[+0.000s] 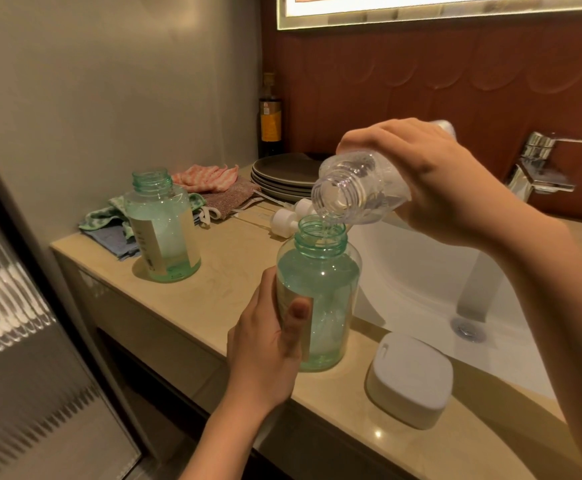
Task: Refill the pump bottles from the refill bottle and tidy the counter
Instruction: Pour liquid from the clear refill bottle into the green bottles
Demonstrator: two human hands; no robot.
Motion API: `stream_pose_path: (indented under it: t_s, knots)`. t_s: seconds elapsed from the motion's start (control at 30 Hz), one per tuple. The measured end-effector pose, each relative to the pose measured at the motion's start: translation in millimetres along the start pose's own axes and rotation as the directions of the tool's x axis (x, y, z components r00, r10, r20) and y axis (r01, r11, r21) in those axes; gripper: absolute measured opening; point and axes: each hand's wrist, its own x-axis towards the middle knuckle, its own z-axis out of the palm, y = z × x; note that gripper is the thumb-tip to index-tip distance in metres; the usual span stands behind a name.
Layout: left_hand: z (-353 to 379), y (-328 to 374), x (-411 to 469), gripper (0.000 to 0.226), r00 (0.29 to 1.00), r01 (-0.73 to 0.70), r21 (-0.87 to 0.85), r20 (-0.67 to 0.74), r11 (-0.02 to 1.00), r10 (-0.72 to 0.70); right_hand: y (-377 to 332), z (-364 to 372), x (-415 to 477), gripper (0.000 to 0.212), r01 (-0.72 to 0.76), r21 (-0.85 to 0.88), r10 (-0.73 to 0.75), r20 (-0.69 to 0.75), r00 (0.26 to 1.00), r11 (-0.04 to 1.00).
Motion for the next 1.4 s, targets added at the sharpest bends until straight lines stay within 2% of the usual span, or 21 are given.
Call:
stream_pose_path:
  t_s: [0.33,0.83,0.97,1.1,1.4]
  knots:
    - [0.4,-0.1,-0.2,0.070,1.000,0.008,-0.010,-0.007,1.000,-0.008,-0.3,-0.5,0.3,0.081,0.003,-0.006,-0.003,-0.001,1.000,1.000]
    - [0.7,-0.9,-0.5,0.060,1.000,0.006,0.000,-0.009,1.000,-0.006,-0.1,-0.8,0.3,0.083,0.009,-0.010,-0.009,-0.003,1.000,1.000]
    - [0.7,-1.3,-0.5,0.064,1.000,-0.002,-0.002,-0.006,1.000,0.002,-0.2,-1.5,0.3,0.083,0.004,-0.011,-0.004,-0.005,1.000,1.000]
    - [0.4,-0.6,-0.1,0.055,1.000,0.003,0.001,0.001,1.000,-0.003,-0.5,-1.3,-0.1,0.082,0.006,-0.012,-0.006,0.001,1.000,1.000]
    - [0.7,-1.6,0.0,0.064,1.000,0.006,-0.008,0.001,1.000,-0.006,-0.4,-0.9,-0.1,0.084,0.001,-0.012,-0.001,0.003,1.000,1.000]
